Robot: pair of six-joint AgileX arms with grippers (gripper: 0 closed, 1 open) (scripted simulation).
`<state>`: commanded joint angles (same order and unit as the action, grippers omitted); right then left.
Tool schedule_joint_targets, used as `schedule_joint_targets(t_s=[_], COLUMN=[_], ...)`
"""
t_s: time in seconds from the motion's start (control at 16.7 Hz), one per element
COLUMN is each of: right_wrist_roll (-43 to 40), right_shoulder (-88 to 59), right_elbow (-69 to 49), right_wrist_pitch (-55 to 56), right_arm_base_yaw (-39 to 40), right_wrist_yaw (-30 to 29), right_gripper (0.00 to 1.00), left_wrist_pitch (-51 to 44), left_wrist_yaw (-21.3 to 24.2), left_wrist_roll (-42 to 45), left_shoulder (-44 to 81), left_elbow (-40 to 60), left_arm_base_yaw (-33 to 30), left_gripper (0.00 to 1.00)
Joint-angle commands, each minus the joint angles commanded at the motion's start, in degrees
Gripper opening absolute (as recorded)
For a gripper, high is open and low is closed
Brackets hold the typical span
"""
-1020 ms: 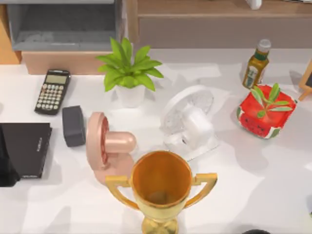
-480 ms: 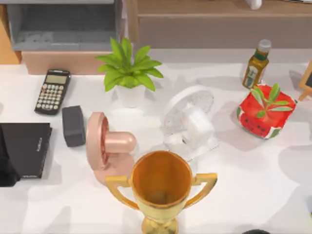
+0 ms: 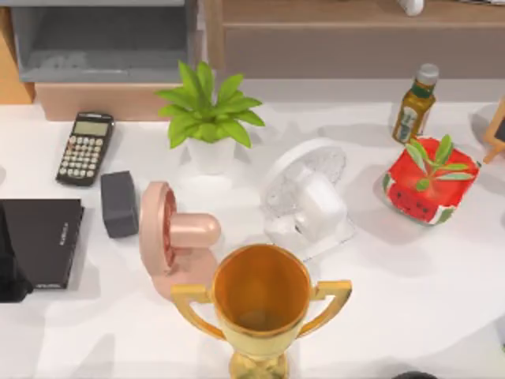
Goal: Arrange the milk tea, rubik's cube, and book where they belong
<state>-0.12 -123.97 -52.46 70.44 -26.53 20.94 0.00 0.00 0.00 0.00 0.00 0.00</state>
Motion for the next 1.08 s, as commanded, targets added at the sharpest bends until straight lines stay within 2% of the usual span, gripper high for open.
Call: schedule_joint_targets(t_s=[1.08], right_wrist_roll=[-0.04], right_shoulder=[-6.87], right_elbow=[-0.35], right_wrist_pitch=[6.63], right_arm_base_yaw=[0.29], right_wrist_yaw=[0.15], right_gripper=[0.00], left_wrist_pitch=[0.00], left_wrist_yaw=[0.00], left_wrist_roll=[0.00], left_shoulder=[0.00], left_elbow=[0.00], left_arm_base_yaw=[0.00], left_gripper=[1.00])
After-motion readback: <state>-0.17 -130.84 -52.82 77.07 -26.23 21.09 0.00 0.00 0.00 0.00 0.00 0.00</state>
